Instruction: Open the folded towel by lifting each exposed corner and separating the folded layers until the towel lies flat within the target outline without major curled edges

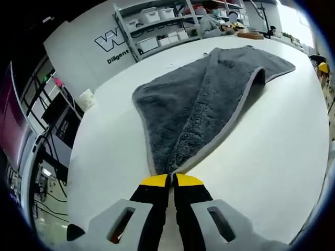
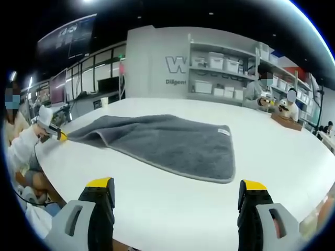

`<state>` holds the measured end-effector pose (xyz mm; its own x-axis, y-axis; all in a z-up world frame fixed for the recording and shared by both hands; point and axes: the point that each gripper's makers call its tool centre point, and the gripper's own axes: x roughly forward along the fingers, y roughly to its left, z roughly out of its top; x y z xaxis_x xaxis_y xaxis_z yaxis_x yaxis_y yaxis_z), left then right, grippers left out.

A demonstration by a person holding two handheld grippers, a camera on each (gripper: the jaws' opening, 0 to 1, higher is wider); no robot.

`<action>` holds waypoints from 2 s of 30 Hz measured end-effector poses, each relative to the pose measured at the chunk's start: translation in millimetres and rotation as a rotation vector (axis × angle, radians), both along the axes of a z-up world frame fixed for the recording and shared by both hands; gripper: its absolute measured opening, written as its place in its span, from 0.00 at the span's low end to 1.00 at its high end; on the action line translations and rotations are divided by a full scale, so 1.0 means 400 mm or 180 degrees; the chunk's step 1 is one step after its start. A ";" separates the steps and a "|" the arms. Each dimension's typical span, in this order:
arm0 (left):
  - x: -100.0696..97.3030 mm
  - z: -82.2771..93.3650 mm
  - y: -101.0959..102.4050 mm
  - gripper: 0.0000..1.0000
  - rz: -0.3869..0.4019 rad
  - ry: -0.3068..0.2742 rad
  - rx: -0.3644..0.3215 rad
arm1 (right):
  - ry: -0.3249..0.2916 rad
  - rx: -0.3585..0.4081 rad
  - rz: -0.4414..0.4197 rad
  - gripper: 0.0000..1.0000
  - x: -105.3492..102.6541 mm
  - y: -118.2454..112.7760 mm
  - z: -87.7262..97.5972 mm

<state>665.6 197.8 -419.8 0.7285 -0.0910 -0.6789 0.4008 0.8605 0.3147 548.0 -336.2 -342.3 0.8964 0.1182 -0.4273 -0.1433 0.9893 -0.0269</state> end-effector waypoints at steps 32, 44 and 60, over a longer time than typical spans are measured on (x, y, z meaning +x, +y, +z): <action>-0.095 0.132 0.009 0.26 0.0339 -0.0482 -0.0692 | 0.0053 -0.0059 0.0066 0.99 0.005 0.031 -0.009; -0.109 0.175 -0.064 0.52 0.0141 -0.0682 -0.0955 | 0.0081 -0.0126 0.0082 0.99 0.007 0.054 -0.015; -0.126 0.173 -0.088 0.82 0.0041 -0.0737 -0.1051 | 0.0177 -0.0314 0.0140 0.99 0.027 0.105 -0.030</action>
<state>615.0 162.5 -350.5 0.8613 -0.2666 -0.4325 0.3402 0.9349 0.1013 559.0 -294.0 -354.2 0.8659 0.1119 -0.4876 -0.1905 0.9750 -0.1145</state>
